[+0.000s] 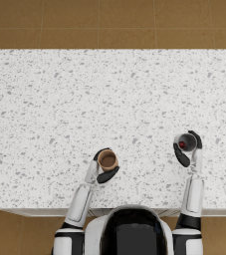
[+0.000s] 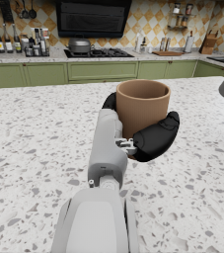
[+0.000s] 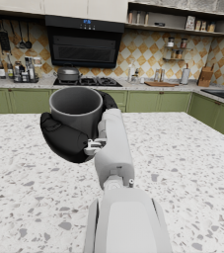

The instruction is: Pick up two cups and pour the berry on the right into the cup on the left

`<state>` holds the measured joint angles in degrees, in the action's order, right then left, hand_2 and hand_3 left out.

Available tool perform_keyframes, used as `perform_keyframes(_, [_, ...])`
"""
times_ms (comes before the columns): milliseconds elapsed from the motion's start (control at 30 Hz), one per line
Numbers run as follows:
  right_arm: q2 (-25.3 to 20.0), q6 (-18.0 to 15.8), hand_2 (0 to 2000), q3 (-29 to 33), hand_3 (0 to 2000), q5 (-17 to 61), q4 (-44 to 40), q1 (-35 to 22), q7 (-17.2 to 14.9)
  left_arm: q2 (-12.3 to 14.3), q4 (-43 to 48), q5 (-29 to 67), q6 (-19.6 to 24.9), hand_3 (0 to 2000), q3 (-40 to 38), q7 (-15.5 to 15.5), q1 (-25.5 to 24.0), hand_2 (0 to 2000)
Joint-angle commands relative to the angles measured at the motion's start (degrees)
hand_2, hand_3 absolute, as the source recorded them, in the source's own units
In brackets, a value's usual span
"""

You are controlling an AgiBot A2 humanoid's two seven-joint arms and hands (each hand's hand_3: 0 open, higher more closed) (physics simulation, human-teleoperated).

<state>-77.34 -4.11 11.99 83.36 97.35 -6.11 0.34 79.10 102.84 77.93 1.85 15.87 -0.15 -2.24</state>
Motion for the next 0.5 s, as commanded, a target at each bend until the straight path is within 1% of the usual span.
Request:
perform_keyframes(33, [0.37, 0.02, 2000, -5.0, 1280, 1.81, 5.78, -1.4, 0.01, 2.63, -0.09, 1.8, 0.04, 1280, 1.67, 0.0, 3.79, 2000])
perform_keyframes(200, [-0.19, -0.06, 2000, -11.11, 1280, 10.9, 7.9, -3.82, 0.04, 4.93, -2.02, 10.34, 0.24, 1280, 2.79, -0.01, 6.72, 2000])
perform_keyframes(333, [-0.78, -0.31, 2000, -13.06, 1280, 18.2, 8.99, -5.87, 0.07, 5.73, -3.46, 17.08, 0.35, 1280, 3.83, -0.03, 7.6, 2000])
perform_keyframes(500, [-1.64, -0.53, 2000, -15.12, 1280, 27.35, 11.42, -8.14, 0.09, 6.71, -5.64, 19.76, 0.44, 1280, 5.18, -0.03, 8.7, 2000])
